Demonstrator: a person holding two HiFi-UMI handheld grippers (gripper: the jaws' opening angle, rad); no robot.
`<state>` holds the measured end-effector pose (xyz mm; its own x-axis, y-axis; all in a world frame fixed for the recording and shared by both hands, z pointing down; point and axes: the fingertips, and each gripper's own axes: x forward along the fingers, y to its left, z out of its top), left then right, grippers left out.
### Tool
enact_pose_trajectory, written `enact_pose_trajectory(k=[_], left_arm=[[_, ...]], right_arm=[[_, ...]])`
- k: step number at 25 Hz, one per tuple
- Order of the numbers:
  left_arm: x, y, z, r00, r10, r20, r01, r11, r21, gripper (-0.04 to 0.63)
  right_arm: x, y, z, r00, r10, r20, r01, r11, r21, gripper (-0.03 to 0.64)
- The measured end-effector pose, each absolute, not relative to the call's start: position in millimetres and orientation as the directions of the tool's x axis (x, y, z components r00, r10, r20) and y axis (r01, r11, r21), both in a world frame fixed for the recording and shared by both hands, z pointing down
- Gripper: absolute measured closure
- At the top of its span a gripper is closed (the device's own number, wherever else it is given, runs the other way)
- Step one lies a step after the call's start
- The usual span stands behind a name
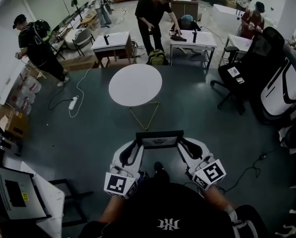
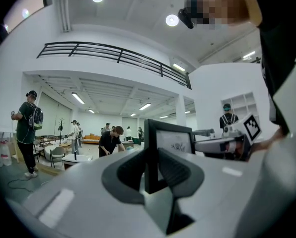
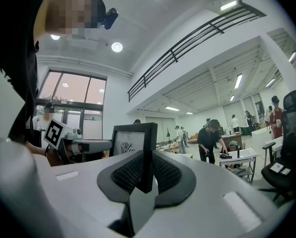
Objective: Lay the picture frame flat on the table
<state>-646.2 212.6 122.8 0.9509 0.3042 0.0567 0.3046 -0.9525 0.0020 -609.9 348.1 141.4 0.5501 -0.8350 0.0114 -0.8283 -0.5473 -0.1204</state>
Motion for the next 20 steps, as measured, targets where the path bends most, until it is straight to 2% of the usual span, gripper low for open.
enact_pose_trajectory(k=[11, 20], left_arm=[[-522, 197, 123, 0.935, 0.352, 0.039, 0.351, -0.936, 0.028, 0.514], [-459, 188, 127, 0.926, 0.376, 0.028, 0.375, -0.926, 0.032, 0.515]], right_arm=[[-492, 335, 131, 0.59, -0.806, 0.036, -0.802, -0.591, -0.088, 0.566], [-436, 328, 136, 0.606, -0.794, 0.043, -0.79, -0.608, -0.086, 0.566]])
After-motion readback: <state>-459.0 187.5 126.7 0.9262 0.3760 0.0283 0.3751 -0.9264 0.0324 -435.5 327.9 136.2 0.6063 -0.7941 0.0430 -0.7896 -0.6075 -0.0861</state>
